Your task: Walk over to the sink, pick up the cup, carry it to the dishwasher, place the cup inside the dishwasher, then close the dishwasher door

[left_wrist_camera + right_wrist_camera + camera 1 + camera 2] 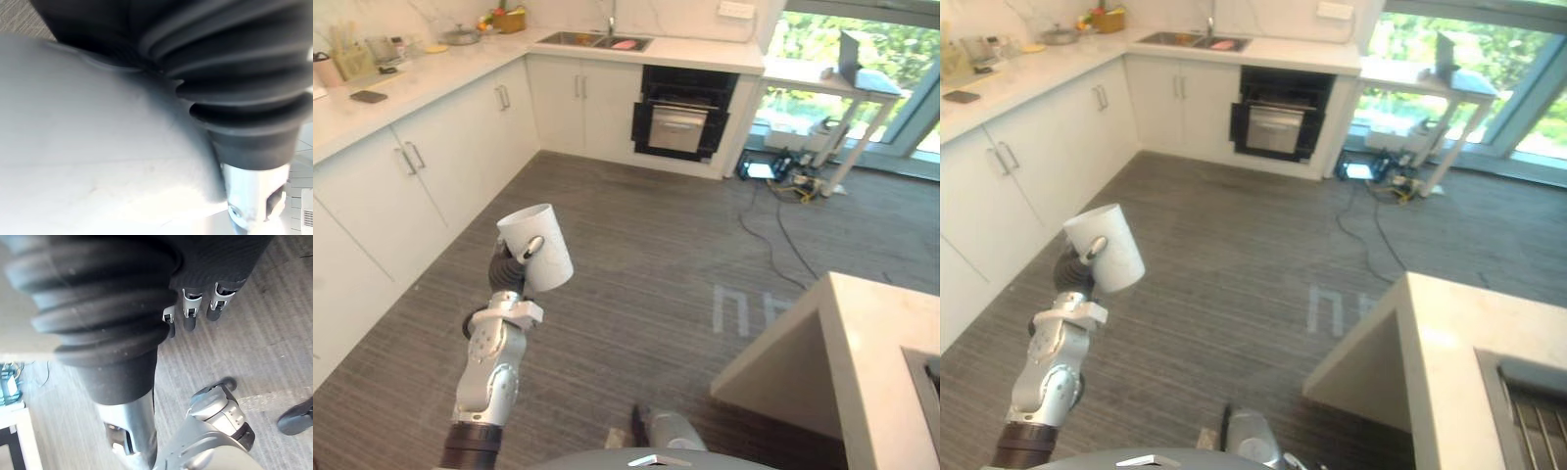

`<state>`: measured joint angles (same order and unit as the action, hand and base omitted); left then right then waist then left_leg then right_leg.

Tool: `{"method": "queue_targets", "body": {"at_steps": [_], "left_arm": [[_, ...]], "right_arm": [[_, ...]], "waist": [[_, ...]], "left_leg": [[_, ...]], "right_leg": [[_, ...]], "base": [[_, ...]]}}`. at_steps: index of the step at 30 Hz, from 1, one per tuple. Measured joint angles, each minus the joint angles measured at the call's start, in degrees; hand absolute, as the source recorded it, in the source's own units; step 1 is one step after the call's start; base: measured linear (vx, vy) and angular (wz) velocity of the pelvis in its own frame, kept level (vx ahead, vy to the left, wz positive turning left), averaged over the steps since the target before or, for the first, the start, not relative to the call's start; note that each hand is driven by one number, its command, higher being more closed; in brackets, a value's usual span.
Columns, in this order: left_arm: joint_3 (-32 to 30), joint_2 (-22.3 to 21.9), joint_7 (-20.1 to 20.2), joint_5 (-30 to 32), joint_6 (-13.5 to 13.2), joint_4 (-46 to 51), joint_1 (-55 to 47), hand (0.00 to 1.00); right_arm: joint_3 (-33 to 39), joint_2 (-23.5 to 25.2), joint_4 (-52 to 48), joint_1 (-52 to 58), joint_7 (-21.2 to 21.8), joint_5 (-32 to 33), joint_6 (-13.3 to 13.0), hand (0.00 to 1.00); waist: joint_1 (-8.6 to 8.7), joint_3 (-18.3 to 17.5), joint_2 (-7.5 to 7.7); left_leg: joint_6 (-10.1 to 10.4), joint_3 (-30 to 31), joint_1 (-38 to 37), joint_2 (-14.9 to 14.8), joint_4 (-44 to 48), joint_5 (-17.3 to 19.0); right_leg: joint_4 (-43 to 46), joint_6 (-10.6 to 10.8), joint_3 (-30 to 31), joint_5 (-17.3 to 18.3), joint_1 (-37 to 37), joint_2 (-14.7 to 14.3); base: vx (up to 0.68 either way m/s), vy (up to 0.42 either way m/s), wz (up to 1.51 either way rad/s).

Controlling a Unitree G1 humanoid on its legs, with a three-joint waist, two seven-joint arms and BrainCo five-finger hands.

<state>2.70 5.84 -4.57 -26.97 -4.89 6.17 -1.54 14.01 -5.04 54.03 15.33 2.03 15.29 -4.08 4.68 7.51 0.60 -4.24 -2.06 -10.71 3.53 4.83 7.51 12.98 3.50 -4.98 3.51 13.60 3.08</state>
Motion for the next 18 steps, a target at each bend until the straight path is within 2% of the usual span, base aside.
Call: {"method": "queue_targets", "body": {"at_steps": [1, 2, 3, 4, 5, 6, 7, 8, 9, 10, 11, 12, 13, 14, 15, 16, 17, 18], "left_arm": [[0.03, 0.01, 0.01, 0.21, 0.01, 0.47, -0.18, 1.00], [-0.04, 0.04, 0.03, 0.21, 0.04, 2.24, -1.04, 1.00], [-0.04, 0.06, 0.13, 0.21, 0.05, 3.43, -1.61, 1.00], [-0.15, -0.14, 0.90, 0.21, 0.03, 5.95, -2.52, 1.00], [0.13, -0.43, 1.74, 0.25, 0.04, 7.03, -3.17, 1.00], [0.42, -0.50, 2.31, 0.30, 0.07, 7.10, -3.52, 1.00], [0.80, -1.00, 3.58, 0.64, 0.26, 7.12, -4.65, 1.00], [0.95, -1.99, 4.34, 1.40, 0.52, 7.19, -4.83, 1.00], [1.12, -2.50, 4.55, 1.40, 0.64, 7.19, -4.73, 1.00], [1.89, -2.89, 4.80, 1.43, 0.67, 7.31, -4.67, 1.00], [2.09, -3.36, 5.16, 1.75, 0.66, 7.35, -4.87, 1.00], [2.05, -3.76, 5.22, 2.14, 0.66, 7.34, -5.07, 1.00], [1.81, -4.15, 4.84, 2.44, 0.65, 7.35, -5.12, 1.00], [1.59, -4.13, 4.36, 2.49, 0.63, 7.31, -5.20, 1.00], [1.33, -4.12, 3.68, 2.49, 0.60, 7.14, -5.26, 1.00], [0.98, -4.11, 3.36, 2.47, 0.44, 6.66, -5.27, 1.00], [0.35, -4.11, 3.27, 2.40, 0.41, 6.44, -5.52, 1.00], [-0.66, -4.07, 3.28, 2.39, -0.36, 6.45, -6.40, 1.00]], "right_arm": [[-0.55, -0.06, -0.71, 0.03, -0.01, 0.00, 0.14, 0.00], [-1.55, -0.01, -1.67, 0.02, 0.02, 0.03, 0.49, 0.00], [-2.01, 0.06, -1.68, 0.06, 0.06, 0.07, 0.72, 0.00], [-2.03, 0.28, -1.67, 0.00, 0.27, 0.09, 1.86, 0.00], [-1.74, 0.13, -1.73, 0.36, 0.20, 0.21, 2.77, 0.00], [-1.42, -0.07, -1.81, 0.44, 0.07, 0.44, 3.34, 0.00], [-1.28, -0.80, -2.02, 0.70, -0.08, 1.24, 4.53, 0.00], [-0.64, -1.22, -1.89, 0.78, -0.10, 1.79, 5.45, 0.00], [-0.13, -1.07, -1.63, 0.76, -0.12, 2.15, 6.09, 0.00], [1.17, -0.35, -1.27, 0.87, -0.12, 2.57, 6.98, 0.00], [3.00, -0.02, -1.21, 1.63, -0.09, 2.83, 7.44, 0.00], [3.49, 0.03, -1.19, 2.16, -0.07, 2.83, 7.54, 0.00], [3.98, 0.04, -1.06, 2.71, -0.04, 2.79, 7.66, 0.00], [4.21, -0.28, -1.04, 2.42, -0.03, 2.79, 7.60, 0.00], [4.32, -0.45, -0.92, 2.38, 0.00, 3.10, 7.16, 0.00], [4.22, -0.52, -0.78, 2.17, 0.03, 3.82, 6.53, 0.00], [4.11, -0.53, -0.80, 1.60, 0.12, 5.25, 5.85, 0.00], [2.89, -0.45, -1.33, 0.45, 0.19, 7.27, 4.26, 0.00]], "waist": [[-0.13, -0.02, 0.12], [-0.16, -0.29, 0.50], [-0.22, -0.73, 0.98], [-0.86, -1.41, 1.64], [-1.12, -1.86, 1.50], [-1.05, -2.34, 0.40], [-0.76, -3.58, -2.00], [-0.57, -4.34, -3.39], [-0.52, -4.36, -3.42], [-0.48, -3.75, -3.27], [-0.64, -2.85, -2.49], [-0.92, -2.81, -2.60], [-1.80, -2.46, -3.49], [-2.28, -2.23, -3.96], [-2.36, -2.16, -3.99], [-2.54, -2.10, -3.82], [-3.04, -2.04, -3.80], [-3.53, -1.96, -3.66]], "left_leg": [[0.02, 0.17, -0.77, 0.09, 0.09, 0.56], [0.50, 0.62, -2.42, 0.22, 0.47, 2.18], [0.96, 0.69, -2.83, 0.31, 0.91, 3.23], [2.01, 1.40, -3.62, 0.63, 2.39, 5.71], [2.95, 2.64, -4.14, -0.54, 4.00, 8.11], [3.38, 3.52, -4.47, -1.41, 4.35, 9.13], [3.89, 4.32, -5.43, -3.68, 4.28, 10.56], [3.63, 5.51, -4.97, -5.17, 8.65, 10.84], [4.30, 5.51, -3.34, -5.28, 14.15, 10.99], [7.91, 4.80, -0.18, -5.60, 26.17, 8.66], [11.53, 3.48, 4.36, -7.47, 38.19, 3.68], [11.79, 2.54, 7.09, -8.97, 44.88, 0.65], [10.01, -0.61, 11.69, -12.77, 56.04, 0.43], [8.13, -3.27, 15.41, -15.87, 62.40, 1.43], [6.61, -4.65, 18.04, -17.00, 63.11, 2.59], [6.03, -5.83, 20.10, -17.04, 60.61, 3.69], [5.83, -6.86, 21.56, -16.92, 55.55, 4.92], [5.87, -8.33, 22.61, -16.01, 45.51, 5.98]], "right_leg": [[-0.47, -0.29, -0.01, -0.73, 0.20, 0.02], [0.75, -1.95, -0.42, -1.41, 0.19, 0.56], [1.74, -2.68, -0.47, -1.19, 0.15, 1.02], [3.42, -4.02, -0.74, -3.09, 0.00, 1.71], [6.74, -4.64, -2.26, -4.14, 0.14, 1.48], [8.15, -5.14, -3.49, -3.82, 0.17, 1.08], [9.93, -6.59, -5.58, -0.31, 0.04, -0.49], [10.47, -7.71, -7.37, 2.12, -0.74, -1.55], [10.55, -7.97, -8.16, 3.10, -1.60, -1.82], [9.86, -8.27, -8.75, 4.69, -4.66, -2.51], [8.48, -8.29, -9.19, 5.52, -8.27, -3.53], [7.56, -8.57, -9.25, 6.00, -9.86, -4.37], [5.73, -8.96, -9.04, 6.74, -13.34, -6.29], [4.39, -9.20, -8.38, 7.70, -16.46, -7.46], [3.60, -9.04, -7.75, 8.34, -18.42, -7.70], [2.82, -8.97, -6.85, 8.92, -20.18, -7.59], [2.01, -8.79, -5.46, 9.32, -21.69, -7.44], [1.16, -8.59, -3.27, 9.85, -23.16, -7.03]], "base": [[0.37, -0.153, 0.40], [0.32, -0.124, 0.36], [0.45, -0.184, 0.44], [0.56, -0.240, 0.46], [0.46, -0.204, 0.48], [0.55, -0.231, 0.53], [0.39, -0.145, 0.56], [0.49, -0.172, 0.53], [0.52, -0.161, 0.53], [0.59, -0.207, 0.44], [0.57, -0.213, 0.34], [0.43, -0.145, 0.03], [0.42, -0.102, -0.24], [0.49, -0.093, -0.33], [0.38, -0.069, -0.34], [0.28, -0.039, -0.45], [0.33, 0.010, -0.74], [0.26, 0.020, -0.83]]}}
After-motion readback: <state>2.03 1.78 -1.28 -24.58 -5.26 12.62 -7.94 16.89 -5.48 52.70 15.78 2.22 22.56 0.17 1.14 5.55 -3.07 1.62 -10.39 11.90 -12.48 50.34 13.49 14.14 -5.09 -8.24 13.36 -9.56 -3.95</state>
